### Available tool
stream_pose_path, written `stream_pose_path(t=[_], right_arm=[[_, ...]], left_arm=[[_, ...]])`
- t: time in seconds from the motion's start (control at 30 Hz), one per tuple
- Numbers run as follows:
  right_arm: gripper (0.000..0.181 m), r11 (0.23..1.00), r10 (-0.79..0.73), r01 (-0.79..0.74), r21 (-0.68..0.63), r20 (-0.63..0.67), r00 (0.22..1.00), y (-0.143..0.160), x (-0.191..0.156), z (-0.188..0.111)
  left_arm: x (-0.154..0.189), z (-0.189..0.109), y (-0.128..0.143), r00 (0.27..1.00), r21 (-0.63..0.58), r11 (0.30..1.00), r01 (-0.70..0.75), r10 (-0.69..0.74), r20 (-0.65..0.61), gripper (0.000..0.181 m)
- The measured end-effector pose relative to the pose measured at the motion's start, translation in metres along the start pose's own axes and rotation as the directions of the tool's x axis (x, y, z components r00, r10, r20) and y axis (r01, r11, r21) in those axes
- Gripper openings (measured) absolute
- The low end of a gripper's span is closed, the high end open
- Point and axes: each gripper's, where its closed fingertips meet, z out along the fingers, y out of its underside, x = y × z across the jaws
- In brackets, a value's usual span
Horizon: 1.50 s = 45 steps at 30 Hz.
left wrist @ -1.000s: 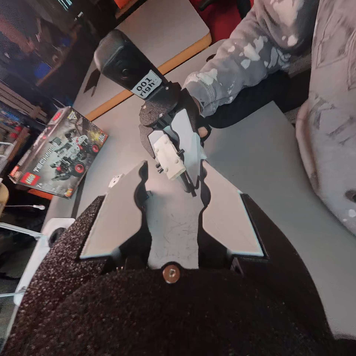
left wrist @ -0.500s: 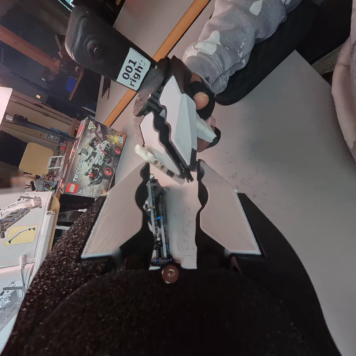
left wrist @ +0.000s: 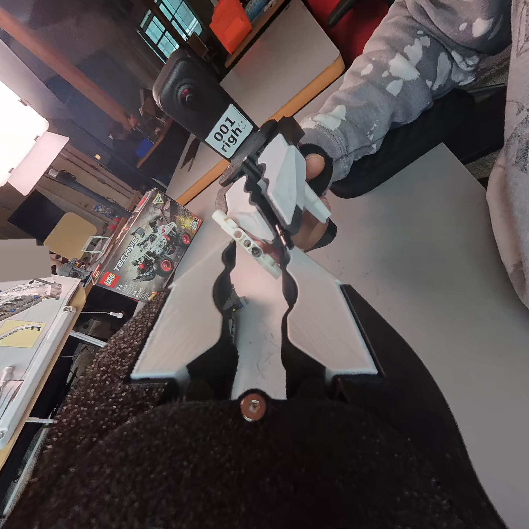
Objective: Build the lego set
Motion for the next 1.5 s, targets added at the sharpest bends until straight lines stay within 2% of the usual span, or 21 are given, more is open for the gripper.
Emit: stream_pose_path(t=[0.2,0.3,0.37,0.43,0.53,0.67,0.73,0.8,0.83,0.9,1.03,1.23,1.5], right_arm=[[0.003,0.999,0.021,-0.023,0.024,0.056,0.998,-0.008,-0.009,-0.002],[0.004,1.000,0.019,-0.020,0.023,0.033,0.999,-0.008,-0.004,-0.006],[0.004,0.999,-0.009,0.008,-0.031,-0.025,1.000,0.000,0.005,-0.007],[0.005,0.996,-0.044,0.035,-0.085,-0.105,0.994,0.008,0.017,-0.007],[0.004,0.990,-0.087,0.067,-0.123,-0.168,0.982,0.013,0.028,-0.010],[0.004,0.982,-0.143,0.106,-0.158,-0.245,0.959,0.005,0.037,-0.023],[0.004,0.957,-0.183,0.102,-0.270,-0.291,0.939,0.018,0.047,-0.030],[0.004,0.877,-0.232,0.081,-0.473,-0.270,0.935,0.054,0.052,-0.040],[0.004,0.821,-0.276,0.087,-0.564,-0.259,0.926,0.073,0.056,-0.046],[0.004,0.754,-0.301,0.081,-0.652,-0.233,0.925,0.099,0.058,-0.054],[0.004,0.704,-0.268,0.032,-0.710,-0.224,0.937,0.122,0.060,-0.059],[0.004,0.692,-0.241,0.007,-0.722,-0.221,0.945,0.127,0.061,-0.061],[0.004,0.711,-0.202,-0.024,-0.703,-0.236,0.950,0.125,0.065,-0.057]], left_arm=[[-0.019,-0.016,-0.004,0.992,-0.020,0.997,-0.068,0.070,0.107,0.007],[-0.033,-0.026,0.004,0.986,-0.104,0.991,-0.079,0.093,0.138,0.006],[-0.036,-0.031,0.010,0.992,-0.164,0.985,-0.050,0.068,0.109,0.006],[-0.036,-0.033,0.019,0.997,-0.238,0.971,0.002,0.016,0.075,0.007],[-0.025,-0.034,0.042,0.984,-0.338,0.927,0.165,-0.179,-0.010,0.007],[0.014,-0.026,0.075,0.873,-0.409,0.825,0.390,-0.473,-0.121,0.007],[0.038,-0.015,0.091,0.814,-0.428,0.779,0.457,-0.561,-0.152,0.007],[0.060,-0.001,0.105,0.768,-0.455,0.742,0.492,-0.616,-0.175,0.007],[0.067,0.005,0.112,0.763,-0.466,0.736,0.491,-0.622,-0.178,0.007],[0.072,0.016,0.117,0.761,-0.458,0.741,0.491,-0.621,-0.188,0.007],[0.070,0.023,0.117,0.757,-0.436,0.748,0.499,-0.622,-0.201,0.008],[0.075,0.023,0.122,0.789,-0.437,0.769,0.466,-0.585,-0.188,0.010],[0.075,0.015,0.127,0.768,-0.452,0.746,0.488,-0.614,-0.183,0.008]])
